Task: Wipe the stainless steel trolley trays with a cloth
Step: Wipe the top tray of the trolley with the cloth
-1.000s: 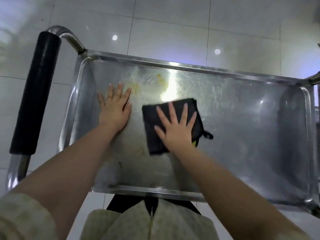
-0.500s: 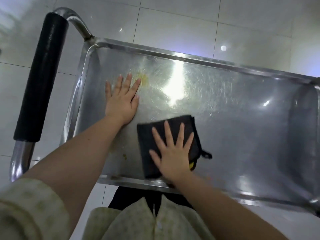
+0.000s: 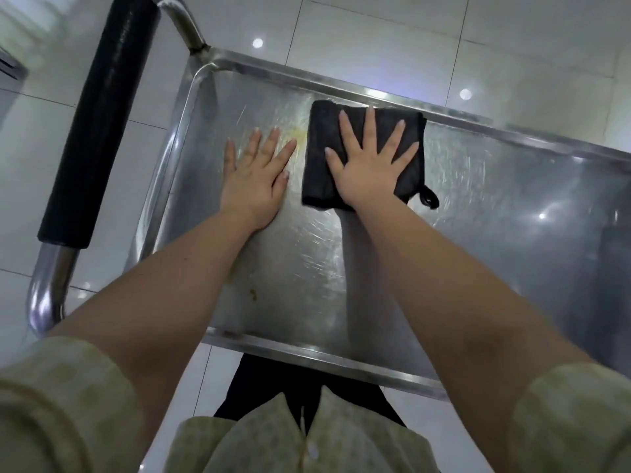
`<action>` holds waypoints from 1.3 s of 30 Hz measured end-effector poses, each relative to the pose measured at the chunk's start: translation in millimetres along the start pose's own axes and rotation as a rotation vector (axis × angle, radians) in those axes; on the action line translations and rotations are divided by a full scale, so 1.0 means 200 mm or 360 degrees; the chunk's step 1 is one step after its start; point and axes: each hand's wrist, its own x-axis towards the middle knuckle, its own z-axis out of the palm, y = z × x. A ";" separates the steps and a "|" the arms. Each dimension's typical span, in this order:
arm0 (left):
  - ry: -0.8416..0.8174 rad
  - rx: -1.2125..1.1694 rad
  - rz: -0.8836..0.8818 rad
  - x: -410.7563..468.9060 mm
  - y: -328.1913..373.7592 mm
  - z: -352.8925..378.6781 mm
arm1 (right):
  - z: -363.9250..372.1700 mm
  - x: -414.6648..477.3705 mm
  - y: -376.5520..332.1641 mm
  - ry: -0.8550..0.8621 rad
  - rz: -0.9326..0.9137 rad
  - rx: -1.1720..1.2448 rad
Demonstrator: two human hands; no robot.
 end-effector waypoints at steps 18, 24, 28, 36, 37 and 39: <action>-0.0111 0.0078 -0.0096 0.00 0.04 -0.02 | 0.19 -0.79 0.15 0.0068 -0.0584 -0.0078; -0.0040 0.0065 -0.0069 -0.01 0.03 0.00 | -0.01 0.00 0.00 -0.0025 -0.0006 0.0016; -0.0034 0.0025 -0.0071 -0.01 0.03 -0.01 | -0.06 0.03 0.09 -0.0015 -0.0181 -0.0014; -0.0060 0.0037 -0.0071 -0.01 0.05 -0.02 | -0.11 -0.08 0.90 0.0024 0.0486 0.0067; -0.0054 0.0045 -0.0070 -0.01 0.05 -0.02 | -0.11 -0.09 0.91 0.0014 0.0545 0.0085; -0.0053 0.0059 -0.0075 -0.01 0.05 -0.02 | -0.10 -0.09 0.84 0.0022 0.0636 0.0128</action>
